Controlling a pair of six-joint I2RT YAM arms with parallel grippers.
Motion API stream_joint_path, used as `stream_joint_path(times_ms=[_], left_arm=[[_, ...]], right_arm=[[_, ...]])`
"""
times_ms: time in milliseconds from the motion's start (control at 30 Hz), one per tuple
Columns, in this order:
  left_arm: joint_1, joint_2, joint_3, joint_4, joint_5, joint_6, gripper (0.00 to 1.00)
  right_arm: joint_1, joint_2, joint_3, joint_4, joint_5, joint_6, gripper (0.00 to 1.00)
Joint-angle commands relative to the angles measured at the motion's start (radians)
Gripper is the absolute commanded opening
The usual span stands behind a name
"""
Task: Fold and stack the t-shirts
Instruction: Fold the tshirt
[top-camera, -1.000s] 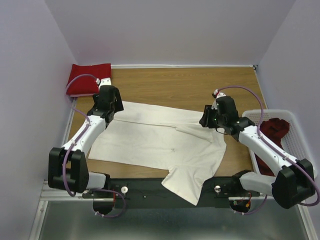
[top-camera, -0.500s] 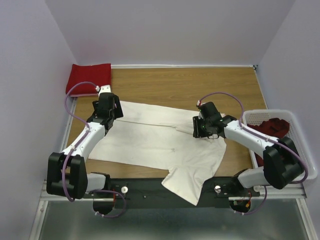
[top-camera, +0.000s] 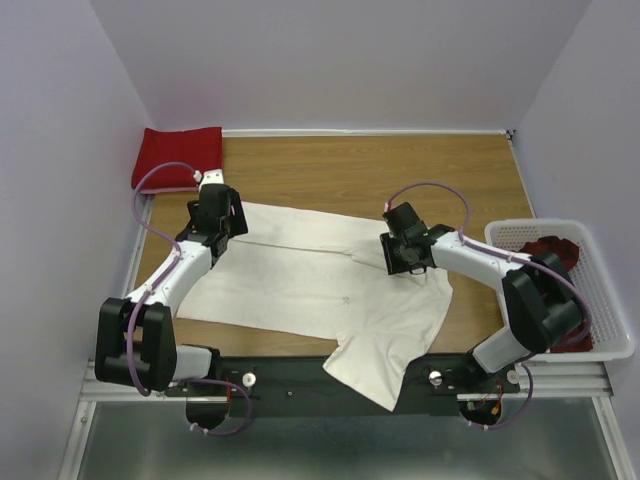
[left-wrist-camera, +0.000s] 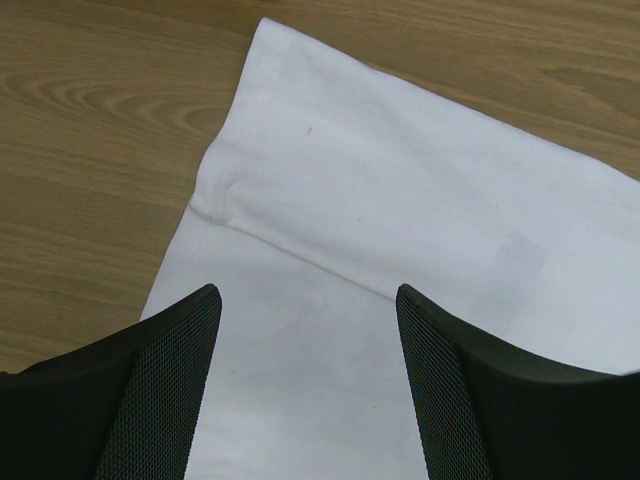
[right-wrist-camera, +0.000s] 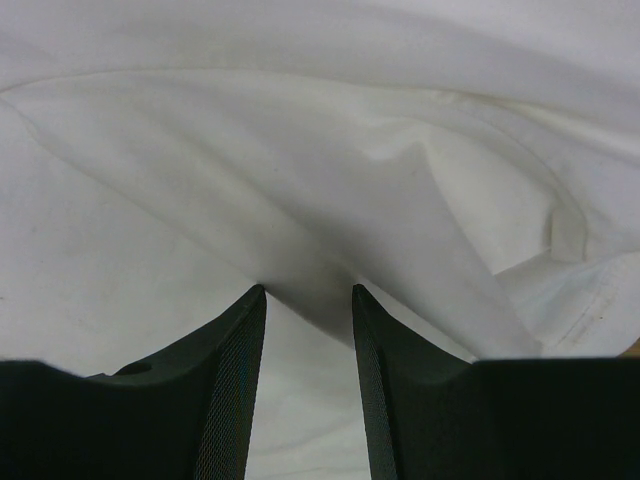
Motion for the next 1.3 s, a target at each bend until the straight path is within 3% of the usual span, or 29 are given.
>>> stream_joint_path(times_ms=[0, 133, 233, 367, 500, 967, 1267], left_arm=[[-0.001, 0.013, 0.024, 0.015, 0.025, 0.010, 0.79], [-0.001, 0.017, 0.027, 0.015, 0.027, 0.012, 0.79], [-0.003, 0.019, 0.027, 0.014, 0.030, 0.013, 0.79], [-0.003, 0.022, 0.025, 0.012, 0.030, 0.016, 0.79], [-0.001, 0.025, 0.028, 0.012, 0.032, 0.018, 0.79], [-0.003, 0.037, 0.028, 0.011, 0.038, 0.027, 0.78], [-0.003, 0.050, 0.031, 0.008, 0.047, 0.031, 0.78]], right_arm=[[0.018, 0.032, 0.024, 0.007, 0.018, -0.020, 0.47], [0.024, 0.047, 0.025, 0.008, 0.012, -0.020, 0.45], [0.025, 0.052, 0.027, 0.008, 0.029, -0.018, 0.34], [0.025, 0.037, 0.048, 0.004, 0.055, -0.021, 0.09], [0.024, 0.021, 0.094, -0.010, 0.063, -0.047, 0.01], [0.025, 0.159, 0.327, -0.079, 0.118, -0.219, 0.02], [0.024, 0.294, 0.458, -0.090, 0.185, -0.320, 0.09]])
